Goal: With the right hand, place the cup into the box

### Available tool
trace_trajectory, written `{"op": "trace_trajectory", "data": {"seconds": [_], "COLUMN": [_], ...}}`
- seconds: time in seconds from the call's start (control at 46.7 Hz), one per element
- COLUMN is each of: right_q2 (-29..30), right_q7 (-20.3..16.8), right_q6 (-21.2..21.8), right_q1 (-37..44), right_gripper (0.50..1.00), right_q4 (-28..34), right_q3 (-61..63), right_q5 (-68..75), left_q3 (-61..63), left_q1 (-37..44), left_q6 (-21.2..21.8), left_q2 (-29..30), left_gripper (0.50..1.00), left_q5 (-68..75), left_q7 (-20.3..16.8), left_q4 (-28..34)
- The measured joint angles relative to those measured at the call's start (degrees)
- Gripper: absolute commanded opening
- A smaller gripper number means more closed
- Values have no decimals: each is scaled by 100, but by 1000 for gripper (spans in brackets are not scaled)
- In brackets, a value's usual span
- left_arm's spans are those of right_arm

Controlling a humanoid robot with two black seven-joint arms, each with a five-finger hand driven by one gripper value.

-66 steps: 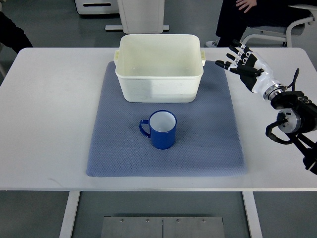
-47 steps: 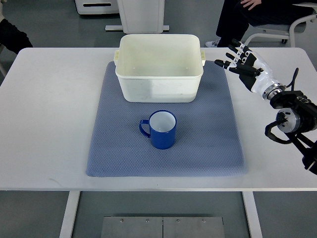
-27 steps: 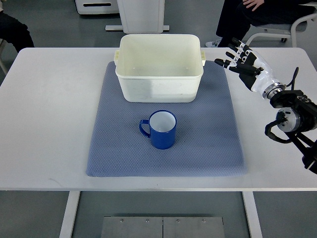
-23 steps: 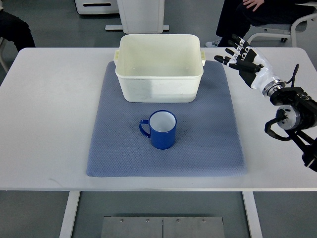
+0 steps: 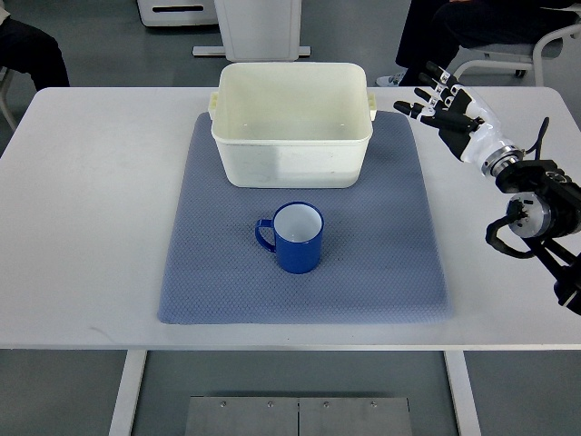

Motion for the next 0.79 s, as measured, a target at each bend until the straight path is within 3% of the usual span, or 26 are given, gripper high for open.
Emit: {"op": "trace_trajectory", "data": {"seconds": [0.792], "right_q2": [-9], "right_q7": [0], "right_q6": [0], "right_q1": [164], "right_gripper": [1000], "right_q4": [16], "right_q3": [32], "right_q5": [1], "left_q3": [0], "left_q1": [0], "left_q6": [0], "left_q2": [0], "left_gripper": [1000], "left_q5": [0], "left_q7": [0], "left_q4": [0]}}
